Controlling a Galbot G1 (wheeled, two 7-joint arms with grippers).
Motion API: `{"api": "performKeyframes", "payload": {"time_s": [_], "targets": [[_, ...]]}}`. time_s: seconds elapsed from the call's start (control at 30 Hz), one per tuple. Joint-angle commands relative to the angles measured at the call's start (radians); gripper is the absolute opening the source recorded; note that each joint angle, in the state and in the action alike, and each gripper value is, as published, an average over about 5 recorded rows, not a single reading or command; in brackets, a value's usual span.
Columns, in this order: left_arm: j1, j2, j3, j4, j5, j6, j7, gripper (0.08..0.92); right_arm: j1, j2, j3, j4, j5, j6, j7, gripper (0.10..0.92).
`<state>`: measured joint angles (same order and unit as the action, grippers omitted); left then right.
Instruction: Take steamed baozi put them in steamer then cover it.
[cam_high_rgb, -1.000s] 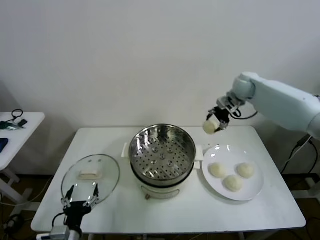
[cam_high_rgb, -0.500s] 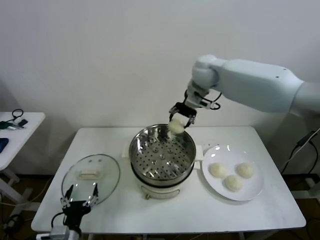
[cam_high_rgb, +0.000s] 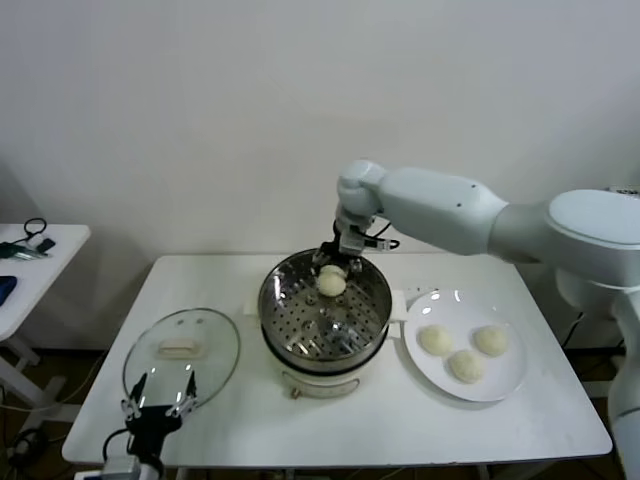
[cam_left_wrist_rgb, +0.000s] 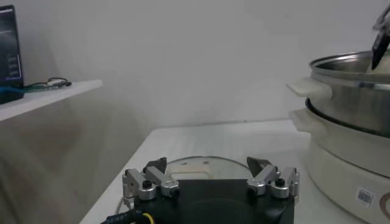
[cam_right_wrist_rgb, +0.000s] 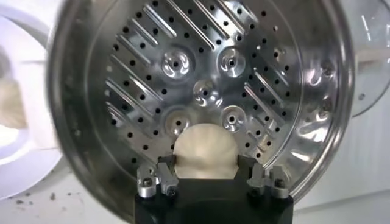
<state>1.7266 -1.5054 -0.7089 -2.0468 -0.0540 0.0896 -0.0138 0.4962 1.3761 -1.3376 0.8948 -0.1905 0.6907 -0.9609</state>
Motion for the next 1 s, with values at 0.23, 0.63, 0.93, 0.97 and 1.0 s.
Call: {"api": "performKeyframes", "payload": {"time_s": [0.23,0.63,0.93,0.97,1.0], "targets": [[-0.005,0.001,-0.001,0.004,-0.001,-0.002,-0.002,0.823,-0.01,0.073,-0.009,-0.113,0.086,0.06,-0.019,0.765],[0.003,-0.004,0.008,-0.002,0.014,0.0,-0.001,0.823,0.432,-0.196,-0.308,0.097,0.798,-0.242,-0.182,0.823],[0.006,-0.004,0.005,-0.011,0.013,0.0,-0.001,0.823,0.46,-0.541,-0.52,0.339,0.814,-0.706,-0.097,0.823],[0.005,-0.004,0.005,-0.012,0.012,0.0,-0.001,0.823,0.444,-0.574,-0.53,0.37,0.81,-0.757,-0.076,0.823],[0.005,-0.004,0.005,-0.012,0.012,-0.001,-0.001,0.823,0.426,-0.602,-0.535,0.4,0.81,-0.795,-0.061,0.823]]}}
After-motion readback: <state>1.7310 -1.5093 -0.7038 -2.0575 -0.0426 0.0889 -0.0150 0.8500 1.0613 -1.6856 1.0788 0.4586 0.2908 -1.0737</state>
